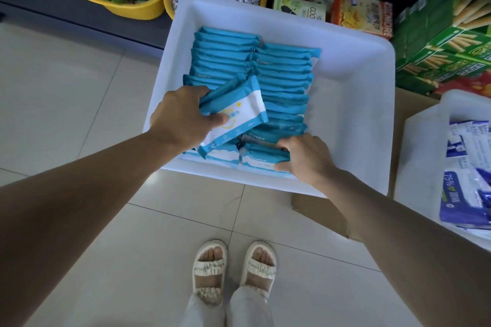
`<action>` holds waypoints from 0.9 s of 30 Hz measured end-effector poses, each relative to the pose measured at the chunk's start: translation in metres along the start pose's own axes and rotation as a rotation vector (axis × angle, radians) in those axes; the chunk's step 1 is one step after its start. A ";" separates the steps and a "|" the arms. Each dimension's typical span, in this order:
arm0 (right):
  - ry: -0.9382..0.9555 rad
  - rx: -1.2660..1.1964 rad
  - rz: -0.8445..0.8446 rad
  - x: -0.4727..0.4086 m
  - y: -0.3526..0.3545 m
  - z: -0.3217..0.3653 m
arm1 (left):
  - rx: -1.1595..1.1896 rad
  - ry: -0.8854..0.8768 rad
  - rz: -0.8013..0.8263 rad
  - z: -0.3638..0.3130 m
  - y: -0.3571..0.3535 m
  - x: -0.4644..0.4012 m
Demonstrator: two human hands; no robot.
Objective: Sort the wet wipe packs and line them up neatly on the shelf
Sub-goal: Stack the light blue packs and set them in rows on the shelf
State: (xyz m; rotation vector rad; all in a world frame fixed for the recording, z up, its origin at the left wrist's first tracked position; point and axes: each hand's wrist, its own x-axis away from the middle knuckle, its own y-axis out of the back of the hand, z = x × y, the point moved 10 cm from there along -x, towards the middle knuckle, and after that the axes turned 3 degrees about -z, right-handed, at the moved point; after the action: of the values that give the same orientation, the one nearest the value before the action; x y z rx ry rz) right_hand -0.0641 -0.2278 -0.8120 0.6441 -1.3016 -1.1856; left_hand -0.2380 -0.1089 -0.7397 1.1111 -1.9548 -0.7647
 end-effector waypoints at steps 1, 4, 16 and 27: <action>0.025 0.062 0.017 -0.002 -0.002 0.003 | -0.005 -0.003 -0.001 -0.001 0.000 -0.001; 0.043 0.071 0.032 -0.004 -0.003 0.005 | -0.020 -0.018 0.005 -0.004 0.000 -0.004; -0.087 -0.370 -0.126 0.054 0.164 -0.027 | -0.040 -0.110 0.039 -0.088 0.084 0.010; -0.107 -0.335 -0.348 0.160 0.476 0.000 | -0.003 -0.419 -0.103 -0.281 0.309 0.059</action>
State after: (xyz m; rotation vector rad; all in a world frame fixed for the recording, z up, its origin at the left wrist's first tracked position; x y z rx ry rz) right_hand 0.0520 -0.2185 -0.3240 0.5788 -1.0673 -1.7002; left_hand -0.1604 -0.0604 -0.3277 1.1240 -2.2484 -1.1286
